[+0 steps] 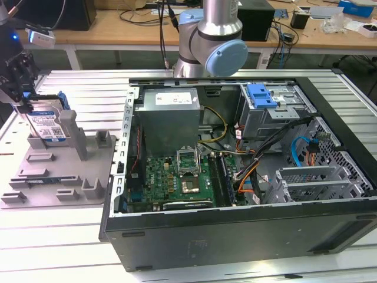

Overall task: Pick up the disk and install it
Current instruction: 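Pick up the disk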

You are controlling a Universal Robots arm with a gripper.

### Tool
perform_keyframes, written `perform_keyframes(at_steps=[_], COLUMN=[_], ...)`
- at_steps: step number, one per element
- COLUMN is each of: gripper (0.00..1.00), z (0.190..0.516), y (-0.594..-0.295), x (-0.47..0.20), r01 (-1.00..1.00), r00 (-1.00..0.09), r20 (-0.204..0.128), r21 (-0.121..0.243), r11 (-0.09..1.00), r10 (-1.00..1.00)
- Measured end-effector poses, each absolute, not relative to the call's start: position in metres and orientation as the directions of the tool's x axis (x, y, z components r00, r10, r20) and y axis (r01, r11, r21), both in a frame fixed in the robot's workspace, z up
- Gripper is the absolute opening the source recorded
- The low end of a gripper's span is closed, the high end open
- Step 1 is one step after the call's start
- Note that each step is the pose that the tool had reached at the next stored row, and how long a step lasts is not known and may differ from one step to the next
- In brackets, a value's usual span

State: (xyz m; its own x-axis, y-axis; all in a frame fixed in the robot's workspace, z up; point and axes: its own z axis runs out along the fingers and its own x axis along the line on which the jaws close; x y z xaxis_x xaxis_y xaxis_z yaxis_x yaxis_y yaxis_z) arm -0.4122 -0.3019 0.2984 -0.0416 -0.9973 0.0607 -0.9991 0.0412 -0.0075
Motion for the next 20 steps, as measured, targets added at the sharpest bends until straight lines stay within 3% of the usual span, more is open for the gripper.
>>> perform_keyframes(at_steps=[3, 4, 20], gripper=[0.47, 0.39, 0.37], z=[0.2983, 0.2983, 0.2967], y=[-0.3019, -0.3019, -0.3019], x=[-0.4122, -0.4122, -0.4123], r01=[-0.999, -0.999, -0.999], r00=[-0.042, -0.042, -0.042], r20=[0.060, 0.060, 0.060], r21=[-0.008, -0.008, -0.007], r11=[0.041, 0.041, 0.041], r10=[-0.997, -0.997, -0.997])
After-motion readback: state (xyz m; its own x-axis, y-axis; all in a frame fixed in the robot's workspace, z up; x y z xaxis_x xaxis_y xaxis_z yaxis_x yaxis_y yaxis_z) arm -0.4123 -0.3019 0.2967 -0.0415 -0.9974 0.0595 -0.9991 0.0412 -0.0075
